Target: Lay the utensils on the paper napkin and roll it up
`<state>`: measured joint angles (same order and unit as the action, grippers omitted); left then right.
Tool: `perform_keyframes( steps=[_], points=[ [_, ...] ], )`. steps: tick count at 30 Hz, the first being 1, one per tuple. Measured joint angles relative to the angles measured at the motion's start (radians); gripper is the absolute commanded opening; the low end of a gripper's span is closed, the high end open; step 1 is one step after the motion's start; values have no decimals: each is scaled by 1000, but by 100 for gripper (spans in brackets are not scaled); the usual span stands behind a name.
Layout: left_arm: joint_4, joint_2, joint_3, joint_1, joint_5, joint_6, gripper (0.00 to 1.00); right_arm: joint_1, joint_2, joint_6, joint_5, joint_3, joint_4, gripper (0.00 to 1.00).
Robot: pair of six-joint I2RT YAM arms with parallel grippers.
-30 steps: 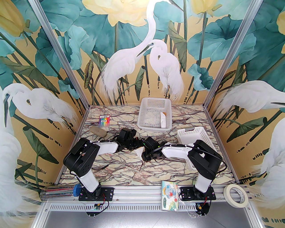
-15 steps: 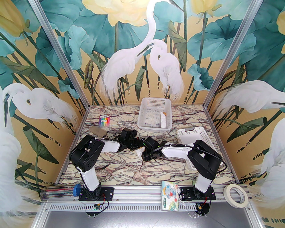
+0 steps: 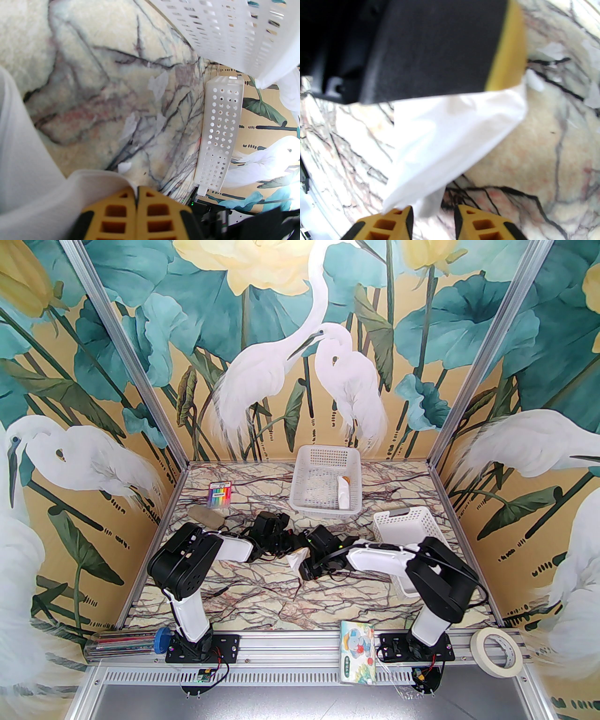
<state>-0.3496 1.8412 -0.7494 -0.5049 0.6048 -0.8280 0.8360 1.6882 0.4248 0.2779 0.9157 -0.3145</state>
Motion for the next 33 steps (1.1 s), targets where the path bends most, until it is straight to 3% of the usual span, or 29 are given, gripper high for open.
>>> perform_keyframes(
  steps=[6, 11, 26, 33],
  points=[
    [-10, 0, 4, 0, -1, 0, 0, -76, -137, 13, 95, -38, -3, 56],
    [-15, 0, 6, 0, -3, 0, 0, -91, -114, 59, 165, -37, 57, 58],
    [-18, 0, 8, 0, -3, 0, 0, -89, 58, 161, 212, -17, 145, 55],
    [-19, 0, 8, 0, -3, 0, 0, -89, 85, 184, 213, -3, 171, 47]
  ],
)
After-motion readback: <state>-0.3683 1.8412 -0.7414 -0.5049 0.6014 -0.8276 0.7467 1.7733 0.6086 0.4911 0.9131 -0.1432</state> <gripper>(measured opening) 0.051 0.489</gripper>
